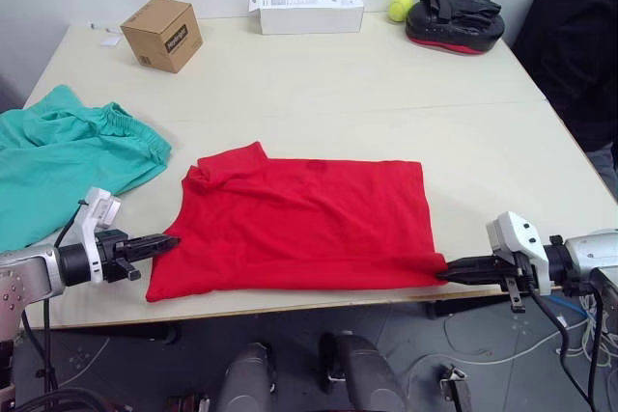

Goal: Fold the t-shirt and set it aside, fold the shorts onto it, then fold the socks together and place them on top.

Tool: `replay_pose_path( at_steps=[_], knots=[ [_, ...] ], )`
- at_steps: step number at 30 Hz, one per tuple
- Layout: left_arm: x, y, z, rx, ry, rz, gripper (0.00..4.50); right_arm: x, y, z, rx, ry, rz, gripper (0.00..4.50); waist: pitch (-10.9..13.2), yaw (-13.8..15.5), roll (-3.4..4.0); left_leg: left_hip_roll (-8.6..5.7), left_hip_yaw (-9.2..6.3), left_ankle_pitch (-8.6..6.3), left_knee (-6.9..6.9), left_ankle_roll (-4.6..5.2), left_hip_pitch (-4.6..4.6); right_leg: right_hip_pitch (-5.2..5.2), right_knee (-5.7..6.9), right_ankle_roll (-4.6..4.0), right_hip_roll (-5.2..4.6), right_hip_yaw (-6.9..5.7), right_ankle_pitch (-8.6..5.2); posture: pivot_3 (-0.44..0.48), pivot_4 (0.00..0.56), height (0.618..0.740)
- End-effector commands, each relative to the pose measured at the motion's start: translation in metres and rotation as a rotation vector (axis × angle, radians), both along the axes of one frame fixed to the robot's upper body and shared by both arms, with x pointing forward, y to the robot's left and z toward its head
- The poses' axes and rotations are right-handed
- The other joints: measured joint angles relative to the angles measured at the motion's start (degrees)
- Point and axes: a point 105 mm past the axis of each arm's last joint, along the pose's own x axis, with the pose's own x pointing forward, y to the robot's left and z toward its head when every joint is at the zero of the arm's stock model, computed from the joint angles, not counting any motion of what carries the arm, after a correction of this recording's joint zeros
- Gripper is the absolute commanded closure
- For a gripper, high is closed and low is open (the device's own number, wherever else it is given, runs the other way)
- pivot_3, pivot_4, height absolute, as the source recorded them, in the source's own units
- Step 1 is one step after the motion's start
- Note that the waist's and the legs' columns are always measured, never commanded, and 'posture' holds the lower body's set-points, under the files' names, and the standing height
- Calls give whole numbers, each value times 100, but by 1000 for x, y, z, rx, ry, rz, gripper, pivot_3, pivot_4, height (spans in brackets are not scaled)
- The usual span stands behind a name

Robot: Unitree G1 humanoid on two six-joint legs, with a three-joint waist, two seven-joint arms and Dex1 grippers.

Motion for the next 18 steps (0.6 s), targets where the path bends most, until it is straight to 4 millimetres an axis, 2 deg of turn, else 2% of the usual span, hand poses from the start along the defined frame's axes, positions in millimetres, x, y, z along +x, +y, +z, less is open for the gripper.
replay_pose_path(
  at_steps=[1, 3, 5, 7, 8, 9, 10, 11, 13, 16, 18],
  knots=[
    [-3, 2, 25, -17, -107, -20, 3038, 5, -5, 10, 4, -19, -29, 2952, 0, -6, 0, 0, 0, 0, 0, 0, 0, 0, 0, 0, 0, 0, 0, 0, 150, 740],
    [-3, 5, 33, -29, -139, -12, 2444, 6, -8, 16, 8, -25, -38, 2328, 0, -1, 0, 0, 0, 0, -1, -1, 1, 0, 0, 0, 0, 0, 0, 0, 150, 740],
    [-4, 7, 52, -58, -199, -18, 1824, 8, -10, 24, 16, -52, -47, 1651, 0, -1, 0, 0, -1, 0, -1, -1, 0, -1, 1, 0, 0, 0, 0, 0, 150, 740],
    [-13, -3, 66, -54, -238, -100, 1192, 10, -5, 35, 42, -94, -43, 935, 1, -5, -2, 0, 0, 0, 0, -1, -1, -1, 2, 0, 0, 0, 0, 0, 150, 740],
    [-18, -11, 65, -17, -239, -157, 916, 11, 1, 41, 60, -111, -30, 611, 1, -7, -3, 0, 0, 0, 0, -1, -1, -2, 2, 0, 0, 0, 0, 0, 150, 740],
    [-24, -20, 62, 21, -235, -221, 508, 10, 10, 47, 86, -126, -9, 566, 1, -10, -2, 0, 0, 0, 0, -1, 1, 1, 1, 0, 0, 0, 0, 0, 150, 740],
    [-28, -29, 57, 52, -229, -274, 308, 9, 20, 51, 107, -132, 15, 566, 0, -21, -1, 0, 2, 0, 0, -1, 1, 1, 1, 0, -1, 1, 0, 0, 150, 740],
    [-31, -34, 54, 70, -226, -310, 308, 8, 26, 54, 119, -133, 31, 566, -3, -18, 5, 0, 5, 0, -3, -2, 2, 0, 1, 0, -2, 4, 0, 0, 150, 740],
    [-33, -43, 38, 163, -226, -369, 257, 3, 47, 55, 140, -144, 94, 985, -3, -9, 5, 0, 4, 0, -6, -3, 4, 0, 2, 0, -1, 4, 0, 0, 150, 740],
    [-35, -45, 9, 292, -226, -444, 839, -2, 76, 43, 114, -177, 184, 1849, -3, -12, 5, 3, -2, 2, -13, -12, 8, -1, 2, -5, 4, 3, -3, 0, 150, 740],
    [-31, -42, -2, 340, -231, -444, 1436, 1, 87, 30, 76, -202, 207, 2556, -3, -8, 4, 4, -3, 2, -14, -13, 6, -4, 1, -10, 6, 2, -5, 0, 150, 740]
  ],
)
